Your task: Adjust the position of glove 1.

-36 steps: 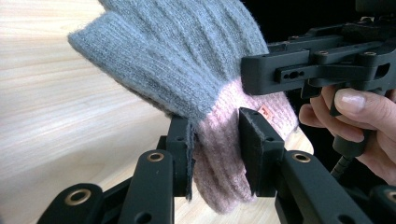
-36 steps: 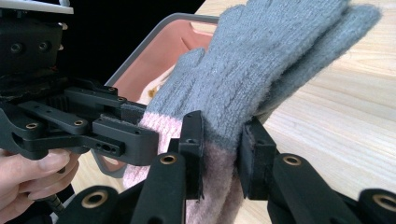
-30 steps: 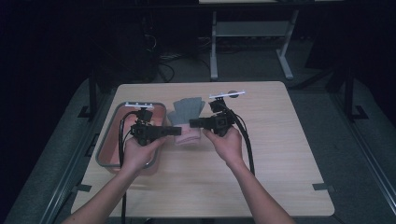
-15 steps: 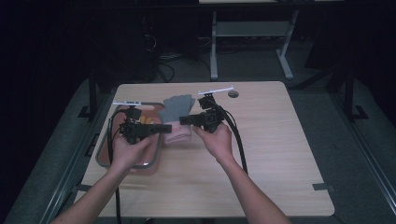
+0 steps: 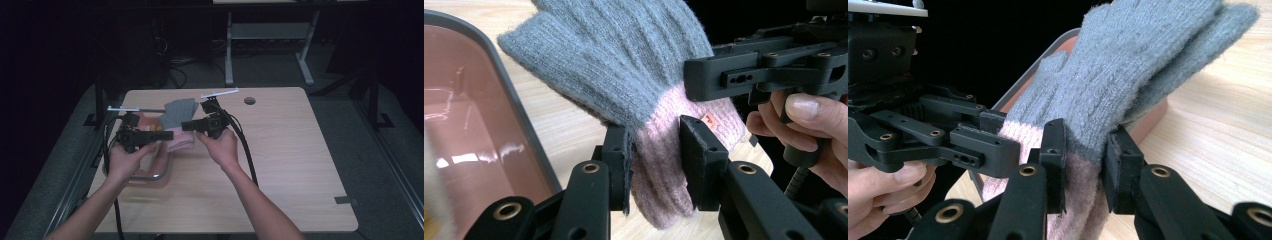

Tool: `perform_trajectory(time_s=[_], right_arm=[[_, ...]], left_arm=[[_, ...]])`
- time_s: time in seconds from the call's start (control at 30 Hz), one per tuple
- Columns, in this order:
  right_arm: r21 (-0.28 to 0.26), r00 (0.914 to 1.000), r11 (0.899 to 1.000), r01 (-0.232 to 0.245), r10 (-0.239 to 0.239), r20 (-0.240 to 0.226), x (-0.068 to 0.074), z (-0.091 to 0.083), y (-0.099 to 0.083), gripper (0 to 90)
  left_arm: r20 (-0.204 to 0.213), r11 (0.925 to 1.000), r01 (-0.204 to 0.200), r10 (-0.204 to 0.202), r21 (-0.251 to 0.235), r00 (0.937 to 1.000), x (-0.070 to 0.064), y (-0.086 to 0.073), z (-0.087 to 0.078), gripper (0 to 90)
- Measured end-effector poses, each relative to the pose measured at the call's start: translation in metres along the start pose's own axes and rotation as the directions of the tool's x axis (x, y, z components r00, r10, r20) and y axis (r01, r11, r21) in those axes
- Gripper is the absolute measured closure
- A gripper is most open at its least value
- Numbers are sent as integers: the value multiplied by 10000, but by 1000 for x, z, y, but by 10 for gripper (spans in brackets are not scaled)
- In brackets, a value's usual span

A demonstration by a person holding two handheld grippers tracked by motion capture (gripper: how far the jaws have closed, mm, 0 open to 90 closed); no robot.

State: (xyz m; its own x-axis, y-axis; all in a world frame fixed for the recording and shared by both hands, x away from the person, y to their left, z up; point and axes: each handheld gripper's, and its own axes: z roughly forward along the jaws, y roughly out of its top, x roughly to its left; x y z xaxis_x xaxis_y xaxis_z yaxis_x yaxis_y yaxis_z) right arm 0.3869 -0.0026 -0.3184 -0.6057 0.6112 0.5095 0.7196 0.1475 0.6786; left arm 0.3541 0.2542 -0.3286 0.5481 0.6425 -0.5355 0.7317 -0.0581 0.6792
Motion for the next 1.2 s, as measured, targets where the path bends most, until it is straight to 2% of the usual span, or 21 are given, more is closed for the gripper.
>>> perform_trajectory(time_s=[0.8, 0.87, 1.2], right_arm=[[187, 9995, 9997, 153, -148, -265, 27, 49, 14, 734], [162, 9992, 9993, 349, -346, -201, 29, 52, 15, 734], [259, 9990, 9995, 162, -152, -416, 31, 70, 15, 734]], left_arm=[[-429, 9976, 598, -613, -362, 9972, 36, -6, -38, 664], [-467, 9978, 581, -595, -312, 9971, 38, -7, -40, 664], [-652, 9967, 764, -780, -259, 9948, 51, -9, -48, 665]])
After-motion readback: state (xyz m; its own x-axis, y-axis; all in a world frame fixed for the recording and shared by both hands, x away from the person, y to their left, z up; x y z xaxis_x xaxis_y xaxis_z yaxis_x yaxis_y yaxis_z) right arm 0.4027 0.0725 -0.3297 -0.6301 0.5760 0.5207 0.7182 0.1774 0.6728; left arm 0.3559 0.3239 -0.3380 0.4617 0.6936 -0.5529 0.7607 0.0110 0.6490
